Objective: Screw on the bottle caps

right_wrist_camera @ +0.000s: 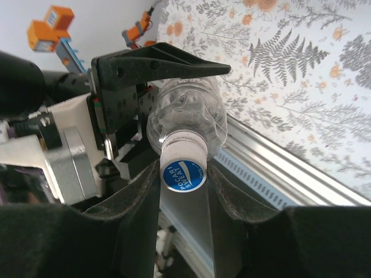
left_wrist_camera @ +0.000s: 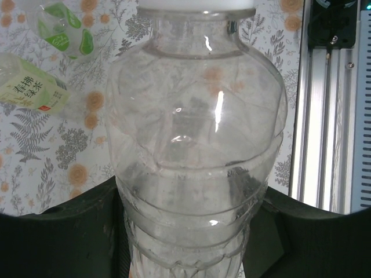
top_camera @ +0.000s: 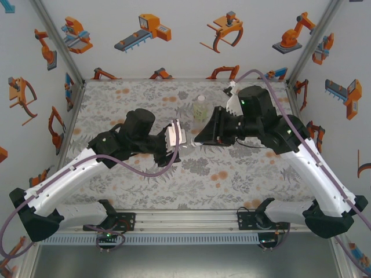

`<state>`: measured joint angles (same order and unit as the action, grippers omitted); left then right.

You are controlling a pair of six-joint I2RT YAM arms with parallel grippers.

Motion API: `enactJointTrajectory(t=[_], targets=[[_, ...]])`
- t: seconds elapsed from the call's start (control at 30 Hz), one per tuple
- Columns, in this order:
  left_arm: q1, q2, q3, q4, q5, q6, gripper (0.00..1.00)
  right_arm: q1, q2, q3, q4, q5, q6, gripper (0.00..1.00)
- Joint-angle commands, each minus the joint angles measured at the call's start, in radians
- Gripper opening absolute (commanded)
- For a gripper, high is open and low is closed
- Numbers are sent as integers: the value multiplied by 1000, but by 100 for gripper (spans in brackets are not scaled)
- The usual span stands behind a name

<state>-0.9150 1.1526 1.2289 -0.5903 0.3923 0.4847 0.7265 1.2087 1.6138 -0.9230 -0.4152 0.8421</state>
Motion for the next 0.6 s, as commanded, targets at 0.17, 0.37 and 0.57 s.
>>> enactJointTrajectory(t=[0.17,0.37,0.57], targets=[[-5,7,66,-7,105,11,0,19,24,74,-44,-139,-564,0],[-8,33,94,-35,150,8,0,48,67,134,-128,-229,-966,0],[-12,43,114,-38,162,-8,0,79,76,130,-134,-231,-1174,0]])
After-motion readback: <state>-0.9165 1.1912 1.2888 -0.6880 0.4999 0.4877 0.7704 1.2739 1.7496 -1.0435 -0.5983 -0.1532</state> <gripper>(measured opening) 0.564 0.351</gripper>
